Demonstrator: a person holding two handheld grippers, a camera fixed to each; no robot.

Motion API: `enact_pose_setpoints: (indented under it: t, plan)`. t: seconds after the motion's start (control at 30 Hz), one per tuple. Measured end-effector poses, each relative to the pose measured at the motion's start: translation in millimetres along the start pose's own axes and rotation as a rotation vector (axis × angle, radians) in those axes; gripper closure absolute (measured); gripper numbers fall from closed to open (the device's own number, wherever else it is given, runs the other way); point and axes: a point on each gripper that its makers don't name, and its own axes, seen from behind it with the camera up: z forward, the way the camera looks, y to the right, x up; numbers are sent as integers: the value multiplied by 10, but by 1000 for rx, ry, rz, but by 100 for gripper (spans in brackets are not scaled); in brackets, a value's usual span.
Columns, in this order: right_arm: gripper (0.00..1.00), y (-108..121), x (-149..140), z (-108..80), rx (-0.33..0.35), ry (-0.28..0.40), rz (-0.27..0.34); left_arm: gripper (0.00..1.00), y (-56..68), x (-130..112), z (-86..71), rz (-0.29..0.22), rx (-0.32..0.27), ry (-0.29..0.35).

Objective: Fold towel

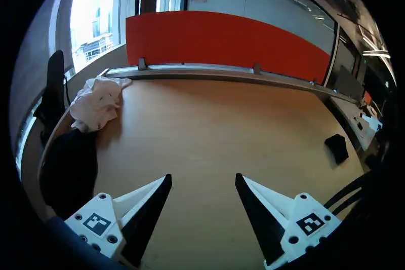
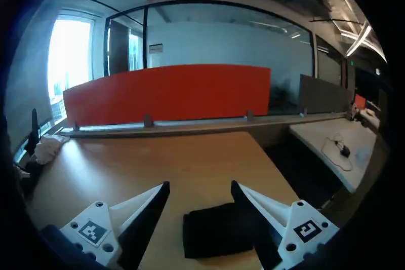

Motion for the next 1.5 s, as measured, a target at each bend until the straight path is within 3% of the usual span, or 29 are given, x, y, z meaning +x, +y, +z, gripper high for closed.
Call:
enact_pose_setpoints:
  t: [0.3,0.93,1.27,1.5]
  plan:
    - [7,-93,469,-125,-25,158,-31,7,-73,278,-26,5,27,92]
    - [7,-379,553,-135,-16,175,-58,7,-221,1229,-225,-5,56,363]
    - [6,-791,766,-138,5,212,-51,7,-302,1561,-334,-2,64,461]
    - [7,-1144,890,-118,15,231,-62,7,-363,1616,-356,-16,56,490]
